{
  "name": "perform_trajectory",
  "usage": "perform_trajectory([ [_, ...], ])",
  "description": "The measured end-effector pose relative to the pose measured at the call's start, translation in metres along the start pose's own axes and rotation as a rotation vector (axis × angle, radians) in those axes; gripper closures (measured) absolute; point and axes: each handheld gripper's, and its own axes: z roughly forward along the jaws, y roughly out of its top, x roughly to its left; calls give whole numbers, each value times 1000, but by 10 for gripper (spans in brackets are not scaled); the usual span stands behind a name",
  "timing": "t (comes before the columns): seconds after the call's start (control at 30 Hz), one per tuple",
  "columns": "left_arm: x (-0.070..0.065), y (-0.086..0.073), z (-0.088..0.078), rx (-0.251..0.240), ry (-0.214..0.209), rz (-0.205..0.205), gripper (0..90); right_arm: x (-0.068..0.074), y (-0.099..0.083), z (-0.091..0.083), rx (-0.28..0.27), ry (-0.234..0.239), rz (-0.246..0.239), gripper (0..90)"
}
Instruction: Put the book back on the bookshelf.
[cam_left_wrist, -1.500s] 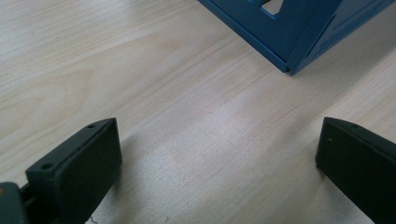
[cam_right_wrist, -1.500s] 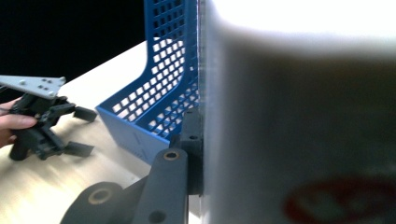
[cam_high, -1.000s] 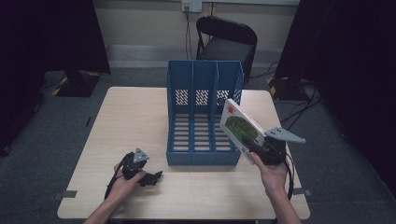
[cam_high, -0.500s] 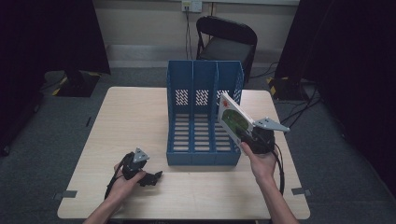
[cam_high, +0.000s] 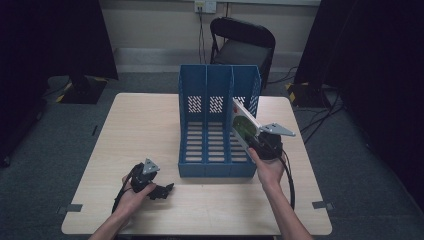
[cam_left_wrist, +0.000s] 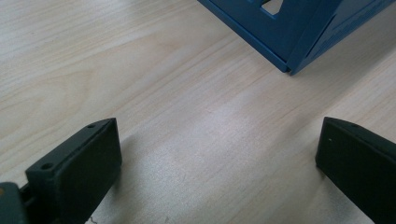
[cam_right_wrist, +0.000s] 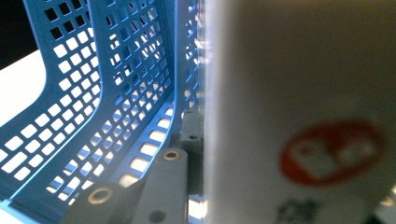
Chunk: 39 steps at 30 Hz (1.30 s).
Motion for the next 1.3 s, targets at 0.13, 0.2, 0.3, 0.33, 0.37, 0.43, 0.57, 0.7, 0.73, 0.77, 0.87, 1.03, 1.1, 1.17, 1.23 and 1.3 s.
perform_trajectory([
  [0.13, 0, 0, 0, 0, 0, 0, 0, 0, -2, 8, 5, -17, 5, 765],
  [0.2, 0, 0, 0, -2, -1, -2, 0, 2, -2, 12, 11, -30, -3, 765],
  [0.3, 0, 0, 0, 0, -1, 0, 0, 3, -4, 20, 16, -39, 2, 765],
  [0.33, 0, 0, 0, 0, 0, 0, 0, 3, -4, 22, 18, -42, 1, 764],
  [0.37, 0, 0, 0, 0, -1, 0, 0, 3, -5, 24, 21, -43, 4, 765],
  [0.43, 0, 0, 0, 0, -1, 0, 0, 3, -5, 27, 28, -49, 1, 765],
  [0.57, 0, 0, 0, -1, -2, -1, 0, 1, -7, 32, 27, -50, 7, 765],
  [0.7, 0, 0, 0, -1, -2, 0, 0, 1, -9, 39, 28, -60, -1, 765],
  [0.73, 0, 0, 0, -1, -2, 0, 0, 1, -9, 39, 28, -60, -1, 765],
  [0.77, 0, 0, 0, -1, -2, 0, 0, 0, -9, 41, 27, -61, 8, 765],
  [0.87, 0, 0, 0, -1, -2, 0, 0, 0, -11, 45, 34, -68, 8, 764],
  [1.03, 0, 0, 0, -2, -2, -1, 0, 2, -10, 45, 43, -79, -15, 764],
  [1.1, 0, 0, 0, -2, -2, -1, 0, 0, -11, 46, 56, -70, -8, 763],
  [1.17, 0, 0, 0, -2, -2, -1, 0, 0, -12, 46, 72, -79, -18, 763],
  [1.23, 0, 0, 0, -2, -2, 0, 0, 0, -13, 47, 85, -74, -15, 761],
  [1.3, 0, 0, 0, -2, -2, -1, 0, 1, -14, 47, 80, -77, -20, 761],
])
